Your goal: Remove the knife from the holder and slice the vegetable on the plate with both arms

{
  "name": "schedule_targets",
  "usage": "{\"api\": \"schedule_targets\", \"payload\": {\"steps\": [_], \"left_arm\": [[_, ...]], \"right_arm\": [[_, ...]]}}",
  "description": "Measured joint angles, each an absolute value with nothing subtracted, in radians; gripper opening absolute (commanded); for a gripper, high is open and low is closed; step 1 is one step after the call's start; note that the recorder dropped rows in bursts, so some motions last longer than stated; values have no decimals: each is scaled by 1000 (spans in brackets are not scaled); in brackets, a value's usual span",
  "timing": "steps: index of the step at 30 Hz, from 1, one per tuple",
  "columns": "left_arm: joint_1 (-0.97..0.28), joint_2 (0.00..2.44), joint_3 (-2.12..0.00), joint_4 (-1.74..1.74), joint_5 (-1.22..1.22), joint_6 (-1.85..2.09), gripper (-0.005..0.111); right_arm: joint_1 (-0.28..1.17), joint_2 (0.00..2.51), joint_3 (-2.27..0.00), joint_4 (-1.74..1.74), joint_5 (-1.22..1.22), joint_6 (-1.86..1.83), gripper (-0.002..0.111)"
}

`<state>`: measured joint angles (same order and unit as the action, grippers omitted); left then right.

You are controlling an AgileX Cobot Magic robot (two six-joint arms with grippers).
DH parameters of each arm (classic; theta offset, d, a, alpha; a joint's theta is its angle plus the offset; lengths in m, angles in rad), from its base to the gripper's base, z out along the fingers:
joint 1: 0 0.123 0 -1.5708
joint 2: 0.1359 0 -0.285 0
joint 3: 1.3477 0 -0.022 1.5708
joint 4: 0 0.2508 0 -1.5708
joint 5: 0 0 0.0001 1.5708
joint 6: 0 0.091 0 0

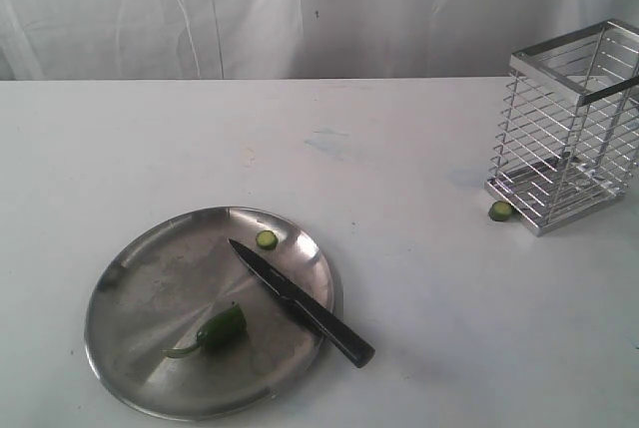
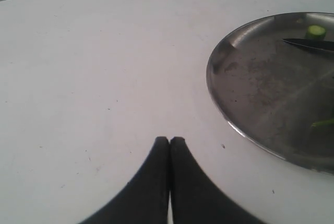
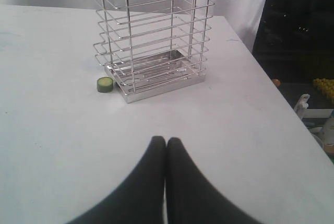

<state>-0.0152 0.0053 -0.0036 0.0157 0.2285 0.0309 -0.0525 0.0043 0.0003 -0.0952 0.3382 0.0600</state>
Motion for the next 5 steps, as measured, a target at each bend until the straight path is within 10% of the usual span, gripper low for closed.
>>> {"api": "schedule_targets", "payload": {"steps": [5], "left_arm": [[-15, 5, -4, 16, 228, 31, 0]], "right_arm": [[-53, 4, 0, -95, 338, 60, 0]]}}
